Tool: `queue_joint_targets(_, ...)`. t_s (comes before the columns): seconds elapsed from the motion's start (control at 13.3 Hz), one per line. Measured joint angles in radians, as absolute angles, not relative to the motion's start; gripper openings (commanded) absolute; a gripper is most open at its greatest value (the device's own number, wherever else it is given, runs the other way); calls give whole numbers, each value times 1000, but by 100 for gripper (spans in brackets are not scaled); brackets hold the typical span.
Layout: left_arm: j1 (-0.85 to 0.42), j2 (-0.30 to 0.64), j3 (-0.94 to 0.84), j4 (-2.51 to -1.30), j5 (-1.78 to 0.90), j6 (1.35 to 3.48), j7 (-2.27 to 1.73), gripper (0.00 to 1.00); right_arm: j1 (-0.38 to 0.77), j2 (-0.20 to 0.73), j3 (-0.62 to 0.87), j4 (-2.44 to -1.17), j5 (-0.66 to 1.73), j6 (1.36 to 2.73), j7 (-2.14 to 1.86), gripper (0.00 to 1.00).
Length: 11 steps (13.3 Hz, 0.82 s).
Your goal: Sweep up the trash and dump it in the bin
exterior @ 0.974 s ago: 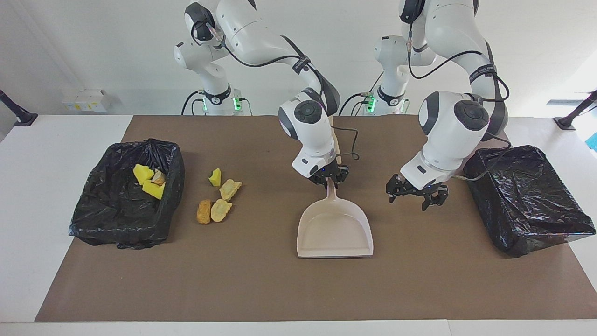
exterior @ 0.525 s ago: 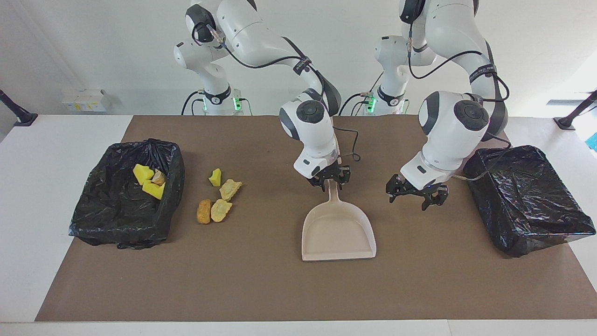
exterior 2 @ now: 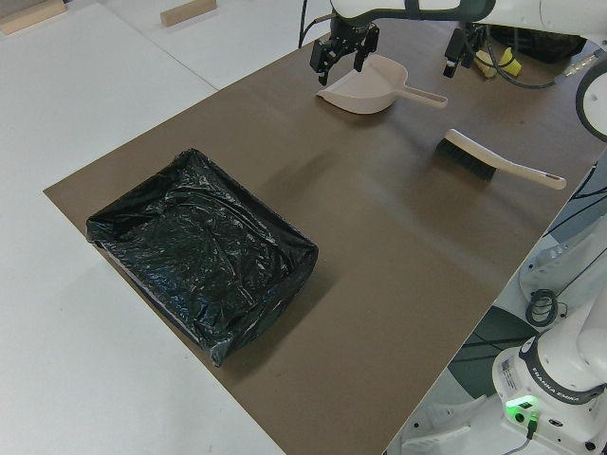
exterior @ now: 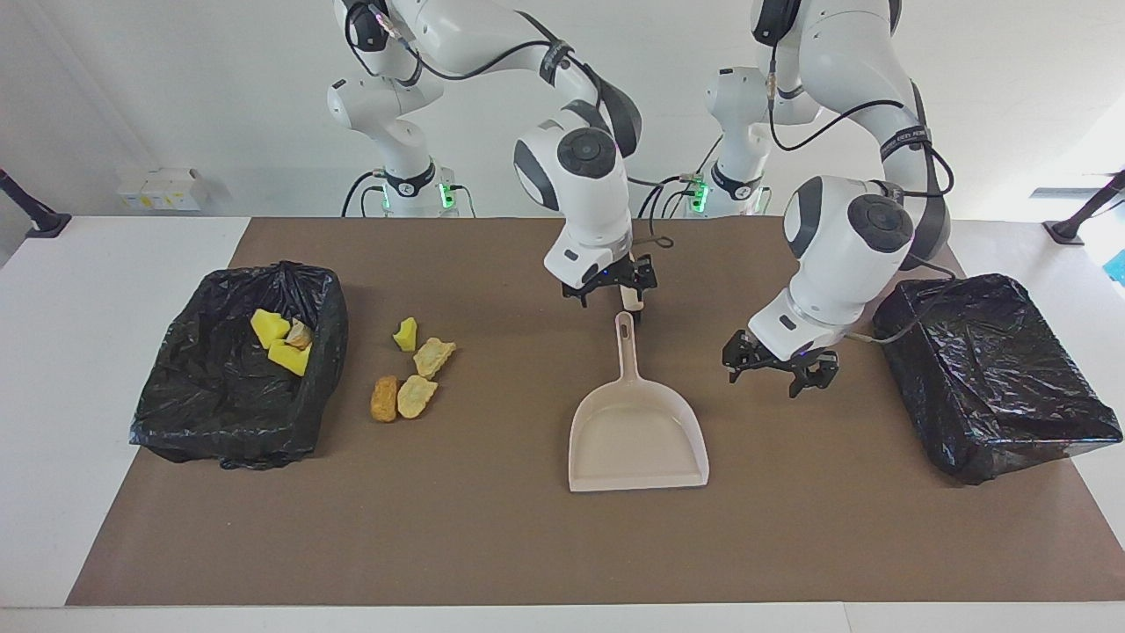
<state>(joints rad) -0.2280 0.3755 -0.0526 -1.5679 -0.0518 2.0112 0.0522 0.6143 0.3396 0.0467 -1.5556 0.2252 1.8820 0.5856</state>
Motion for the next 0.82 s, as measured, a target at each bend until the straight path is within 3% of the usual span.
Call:
queue_joint_targets(0.45,-400,398,-57,-1599,-52,2091,-195,100,766,176,65,-1831,270,1882,734,100)
queue_joint_targets(0.82,-498,401,-56,-1680,-51,2098,-335,100,865,139,67,-2042,274,2085,834,100)
